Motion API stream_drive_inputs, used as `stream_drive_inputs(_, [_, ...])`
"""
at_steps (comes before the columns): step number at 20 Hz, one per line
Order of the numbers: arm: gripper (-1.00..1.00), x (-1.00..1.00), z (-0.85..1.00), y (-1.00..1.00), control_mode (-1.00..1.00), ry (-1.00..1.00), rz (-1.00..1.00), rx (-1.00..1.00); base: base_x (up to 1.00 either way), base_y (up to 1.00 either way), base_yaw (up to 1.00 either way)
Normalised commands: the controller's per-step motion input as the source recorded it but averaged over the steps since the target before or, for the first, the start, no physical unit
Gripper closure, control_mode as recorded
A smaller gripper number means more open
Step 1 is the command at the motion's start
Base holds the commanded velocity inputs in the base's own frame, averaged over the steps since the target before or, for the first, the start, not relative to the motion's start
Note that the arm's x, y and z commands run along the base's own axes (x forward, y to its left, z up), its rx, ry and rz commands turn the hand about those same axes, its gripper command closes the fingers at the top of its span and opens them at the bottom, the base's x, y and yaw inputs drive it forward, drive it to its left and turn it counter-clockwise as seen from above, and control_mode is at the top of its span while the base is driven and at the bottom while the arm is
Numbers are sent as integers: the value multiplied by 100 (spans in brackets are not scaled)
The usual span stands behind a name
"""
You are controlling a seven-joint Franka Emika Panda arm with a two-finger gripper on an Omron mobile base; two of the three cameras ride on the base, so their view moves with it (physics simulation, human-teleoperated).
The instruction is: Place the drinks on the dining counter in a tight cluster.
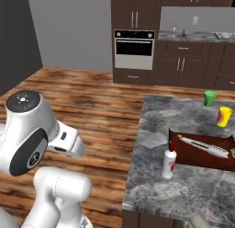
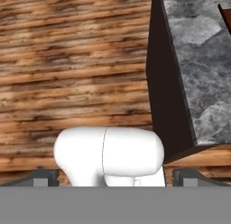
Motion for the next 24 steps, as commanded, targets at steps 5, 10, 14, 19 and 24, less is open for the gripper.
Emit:
stream_drive_inputs(5, [-100,-5,19,0,-100,2,0,-3,0,0,0])
stream_drive_inputs(10, [-100,-9,39,-4,-100,4,0,-7,0,0,0])
stream_drive_inputs(14, [-100,-13,4,0,100,0,0,0,0,0,0])
stream_drive_inputs(19, [-100,0,0,0,100,0,0,0,0,37,-3])
stream_drive_inputs(24, [-100,0,0,0,100,0,0,0,3,100,-21])
